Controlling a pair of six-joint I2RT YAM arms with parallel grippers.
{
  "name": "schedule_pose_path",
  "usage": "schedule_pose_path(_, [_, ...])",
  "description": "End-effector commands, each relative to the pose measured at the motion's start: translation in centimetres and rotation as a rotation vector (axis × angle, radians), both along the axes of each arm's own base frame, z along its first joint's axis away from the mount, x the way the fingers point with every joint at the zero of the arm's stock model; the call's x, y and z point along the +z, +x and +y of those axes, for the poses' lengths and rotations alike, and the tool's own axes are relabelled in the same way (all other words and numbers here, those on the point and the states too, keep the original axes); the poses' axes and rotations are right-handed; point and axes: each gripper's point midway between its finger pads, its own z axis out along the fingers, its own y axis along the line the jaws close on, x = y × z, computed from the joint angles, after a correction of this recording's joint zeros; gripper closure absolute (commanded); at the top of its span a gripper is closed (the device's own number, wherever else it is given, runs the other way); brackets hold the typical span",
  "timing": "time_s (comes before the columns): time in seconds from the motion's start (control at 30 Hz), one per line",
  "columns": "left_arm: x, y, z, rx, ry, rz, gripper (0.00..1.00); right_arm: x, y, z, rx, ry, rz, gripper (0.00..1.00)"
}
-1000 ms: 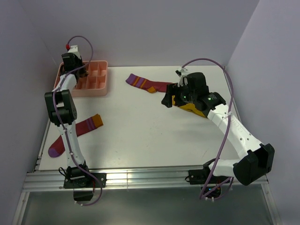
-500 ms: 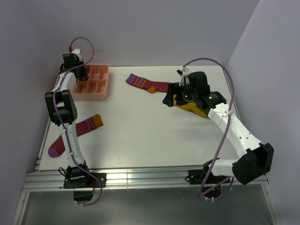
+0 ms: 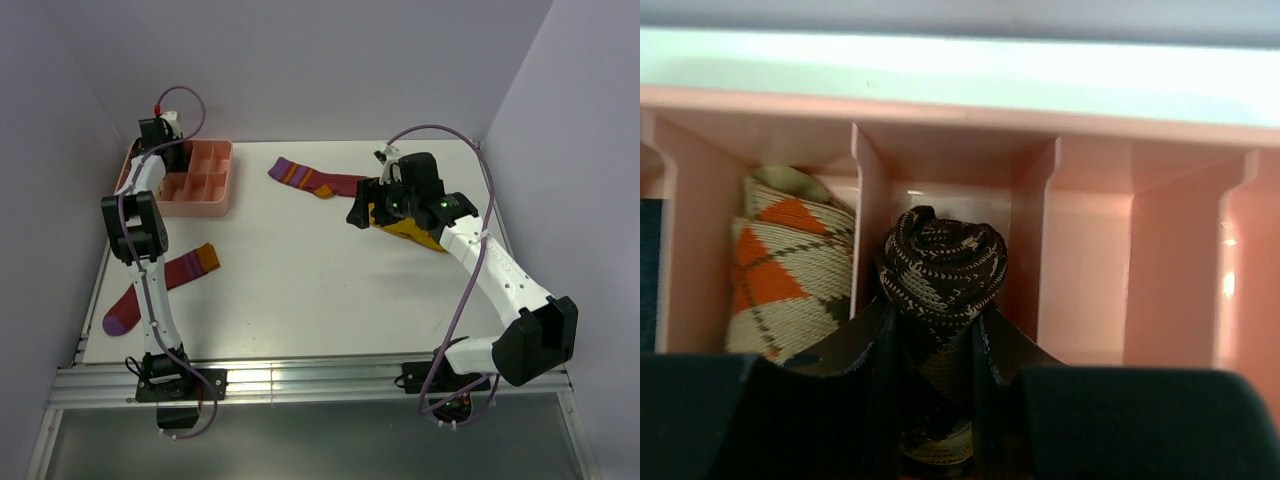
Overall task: Roll the socks
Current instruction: Place the sock in the storage box.
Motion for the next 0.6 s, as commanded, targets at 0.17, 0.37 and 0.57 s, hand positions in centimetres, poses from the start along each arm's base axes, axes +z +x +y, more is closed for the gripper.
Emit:
schedule_pose_path(0.17, [-1.9,-0.8,-1.5,-0.057,-0.006,0.073,0.86,0.9,0.5,-0.3,0.006,0.004,-0.032,0.21])
schedule_pose_path(0.37, [-1.3,-0.6,-0.8,-0.011,0.011,0.051,0.41,0.9,0.4,-0.5,0.006,-0.005,-0.034,0.22])
schedule_pose_path(0.57, [2.2,0.2,-0.5,0.015,0.016,-0.035,0.30,0.9,0.3,-0.4,0.008,0.004,-0.037,0.21])
